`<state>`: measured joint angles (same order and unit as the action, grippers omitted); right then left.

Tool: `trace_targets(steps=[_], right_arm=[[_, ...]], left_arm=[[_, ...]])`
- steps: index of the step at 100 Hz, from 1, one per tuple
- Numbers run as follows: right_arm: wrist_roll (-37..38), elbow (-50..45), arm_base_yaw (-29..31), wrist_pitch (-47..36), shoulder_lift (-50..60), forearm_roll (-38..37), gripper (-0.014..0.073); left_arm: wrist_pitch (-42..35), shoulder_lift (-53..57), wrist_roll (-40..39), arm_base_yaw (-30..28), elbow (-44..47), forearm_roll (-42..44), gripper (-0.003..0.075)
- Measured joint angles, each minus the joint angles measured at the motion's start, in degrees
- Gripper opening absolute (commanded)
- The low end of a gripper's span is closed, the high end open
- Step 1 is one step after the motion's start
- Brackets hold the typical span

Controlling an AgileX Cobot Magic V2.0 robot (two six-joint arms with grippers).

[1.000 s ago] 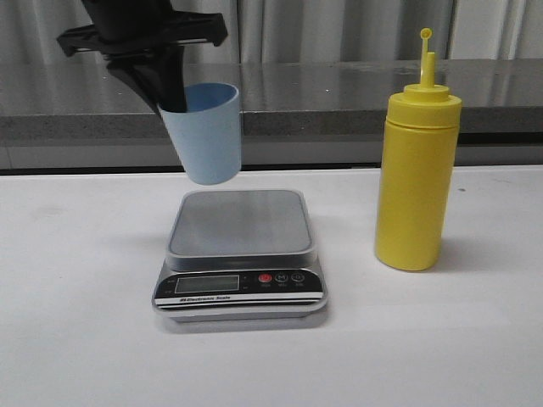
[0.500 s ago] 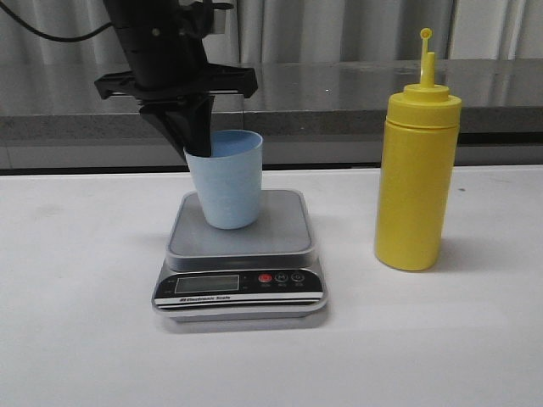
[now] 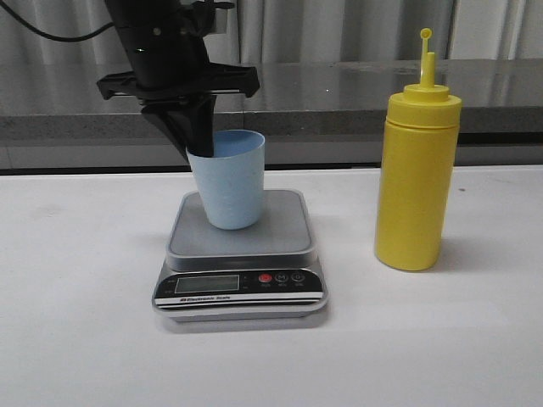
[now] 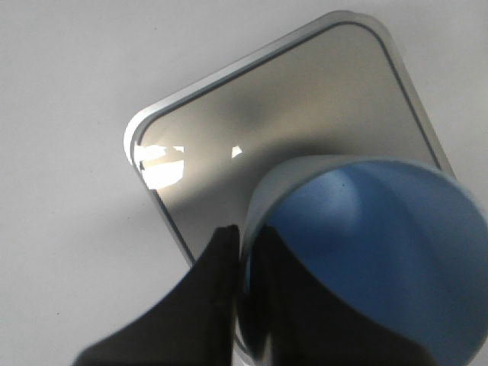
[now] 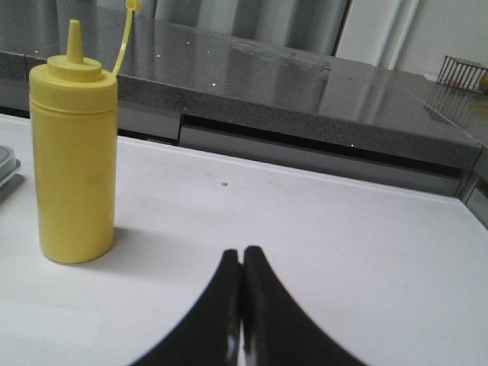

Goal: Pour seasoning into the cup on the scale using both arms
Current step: 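Lower the blue cup onto the scale platform and open the left gripper, then raise the open left gripper away from the cup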

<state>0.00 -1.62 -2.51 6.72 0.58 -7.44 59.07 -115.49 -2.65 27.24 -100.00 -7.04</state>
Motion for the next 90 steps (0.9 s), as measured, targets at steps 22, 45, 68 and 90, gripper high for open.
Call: trace_targets(steps=[22,45,68,90], right_arm=[[0.0,0.0,0.0,0.0,0.0,0.0,-0.0068],[0.0,0.0,0.0,0.0,0.0,0.0,-0.0068],[0.0,0.0,0.0,0.0,0.0,0.0,-0.0068],[0.0,0.0,0.0,0.0,0.0,0.0,-0.0068]], left_arm=[[0.0,0.0,0.2,0.0,0.0,0.0,0.0439],[0.2,0.0,0.3,0.0,0.0,-0.1,0.06],[0.9,3.4,3.0,0.0,0.0,-0.1,0.06],[0.9,10.2,3.4,-0.2,0.4,2.6,0.06]])
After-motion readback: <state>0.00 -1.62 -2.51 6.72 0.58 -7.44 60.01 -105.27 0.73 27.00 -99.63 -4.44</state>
